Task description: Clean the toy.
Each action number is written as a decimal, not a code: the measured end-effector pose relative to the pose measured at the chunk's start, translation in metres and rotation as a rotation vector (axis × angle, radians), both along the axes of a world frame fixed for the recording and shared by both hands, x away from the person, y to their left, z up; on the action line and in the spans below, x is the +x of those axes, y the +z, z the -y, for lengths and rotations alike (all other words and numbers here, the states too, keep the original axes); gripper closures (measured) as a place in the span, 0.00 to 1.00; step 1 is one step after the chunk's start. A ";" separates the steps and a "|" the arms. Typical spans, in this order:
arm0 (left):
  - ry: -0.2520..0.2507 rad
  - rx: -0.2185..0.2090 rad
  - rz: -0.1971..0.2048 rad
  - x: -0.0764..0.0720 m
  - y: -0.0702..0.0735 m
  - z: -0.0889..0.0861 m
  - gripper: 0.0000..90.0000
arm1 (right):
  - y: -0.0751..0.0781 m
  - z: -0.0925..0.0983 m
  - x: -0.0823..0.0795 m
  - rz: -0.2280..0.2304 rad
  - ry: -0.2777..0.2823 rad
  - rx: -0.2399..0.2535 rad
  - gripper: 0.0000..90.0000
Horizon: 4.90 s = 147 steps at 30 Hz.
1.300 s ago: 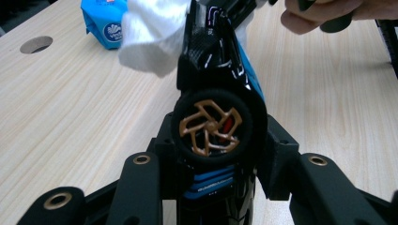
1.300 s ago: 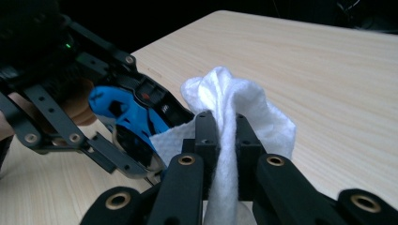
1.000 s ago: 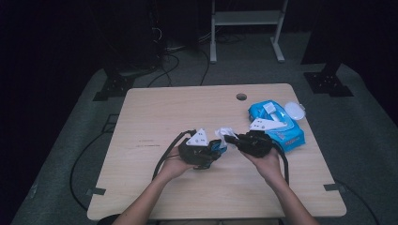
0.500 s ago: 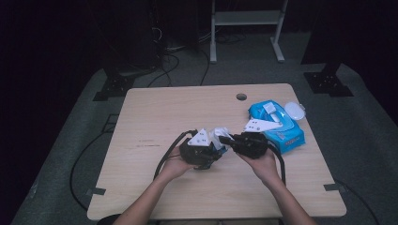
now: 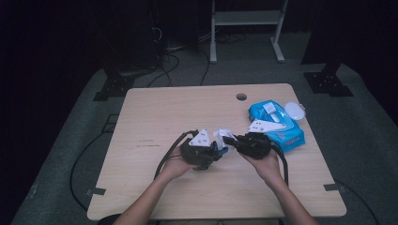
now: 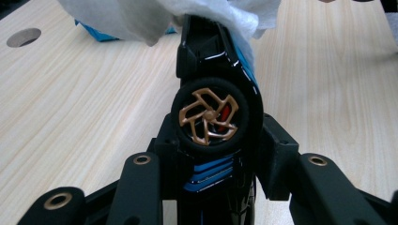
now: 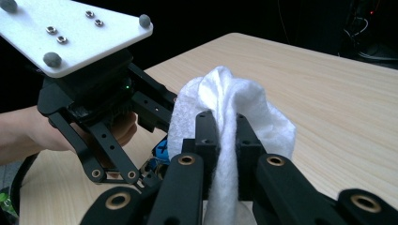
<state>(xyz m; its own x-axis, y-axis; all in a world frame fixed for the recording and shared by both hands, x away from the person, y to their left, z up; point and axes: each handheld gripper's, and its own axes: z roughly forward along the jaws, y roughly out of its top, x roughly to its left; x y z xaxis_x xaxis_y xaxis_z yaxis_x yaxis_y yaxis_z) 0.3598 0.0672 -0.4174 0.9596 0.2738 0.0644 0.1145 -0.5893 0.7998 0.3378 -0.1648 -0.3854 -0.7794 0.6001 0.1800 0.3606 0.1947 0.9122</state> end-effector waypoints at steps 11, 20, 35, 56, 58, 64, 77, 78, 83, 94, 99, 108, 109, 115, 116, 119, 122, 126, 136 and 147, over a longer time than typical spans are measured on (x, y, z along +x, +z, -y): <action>-0.011 0.019 -0.036 0.007 -0.003 0.007 0.65 | -0.007 0.006 0.004 -0.021 -0.032 -0.025 0.93; -0.003 0.095 -0.102 0.017 -0.014 0.014 0.65 | -0.029 0.013 0.012 -0.089 -0.056 -0.076 0.92; 0.038 0.147 -0.149 0.021 -0.018 0.014 0.58 | -0.038 0.009 0.016 -0.117 -0.037 -0.089 0.92; 0.105 -0.040 -0.288 0.037 0.001 -0.053 0.49 | -0.037 -0.021 0.029 -0.131 0.010 -0.101 0.92; 0.118 -0.023 -0.304 0.039 -0.002 -0.056 0.49 | -0.036 -0.021 0.029 -0.131 0.008 -0.093 0.92; 0.137 -0.043 -0.346 0.039 -0.009 -0.060 0.44 | -0.042 -0.025 0.032 -0.141 0.011 -0.119 0.92; 0.137 -0.052 -0.341 0.033 -0.010 -0.056 0.41 | -0.041 -0.028 0.027 -0.095 0.022 -0.189 0.93; 0.135 -0.051 -0.337 0.032 -0.010 -0.056 0.42 | -0.041 -0.028 0.026 -0.093 0.022 -0.190 0.93; 0.133 -0.040 -0.305 0.028 -0.008 -0.053 0.44 | -0.042 -0.026 0.021 -0.072 0.024 -0.191 0.93; 0.109 -0.010 -0.228 0.009 -0.007 -0.043 0.40 | -0.042 -0.019 0.006 -0.056 0.048 -0.195 0.93; 0.109 0.099 -0.178 0.000 -0.018 -0.033 0.34 | -0.043 -0.014 -0.003 -0.051 0.059 -0.191 0.93; 0.119 0.105 -0.124 -0.003 -0.022 -0.037 0.33 | -0.059 -0.014 -0.013 -0.077 0.080 -0.261 0.92; 0.120 0.117 -0.129 -0.002 -0.023 -0.037 0.32 | -0.062 -0.014 -0.012 -0.087 0.080 -0.264 0.92; 0.101 0.113 -0.100 -0.012 -0.024 -0.037 0.19 | -0.061 -0.013 -0.009 -0.103 0.081 -0.255 0.92; 0.107 0.117 -0.100 -0.015 -0.025 -0.037 0.16 | -0.060 -0.012 -0.009 -0.108 0.077 -0.245 0.92; 0.124 0.120 -0.112 -0.020 -0.028 -0.040 0.12 | -0.056 -0.011 -0.004 -0.101 0.061 -0.230 0.92; 0.122 0.129 -0.137 -0.022 -0.031 -0.040 0.11 | -0.056 -0.012 0.006 -0.128 0.042 -0.212 0.92; 0.112 0.160 -0.130 -0.028 -0.034 -0.035 0.10 | -0.060 -0.016 0.017 -0.146 0.029 -0.216 0.92; 0.149 0.208 -0.087 -0.016 -0.035 -0.034 0.14 | -0.066 -0.023 0.012 -0.171 0.076 -0.297 0.92; 0.107 0.159 -0.099 0.006 -0.037 -0.029 0.23 | -0.068 -0.008 0.009 -0.193 0.044 -0.280 0.92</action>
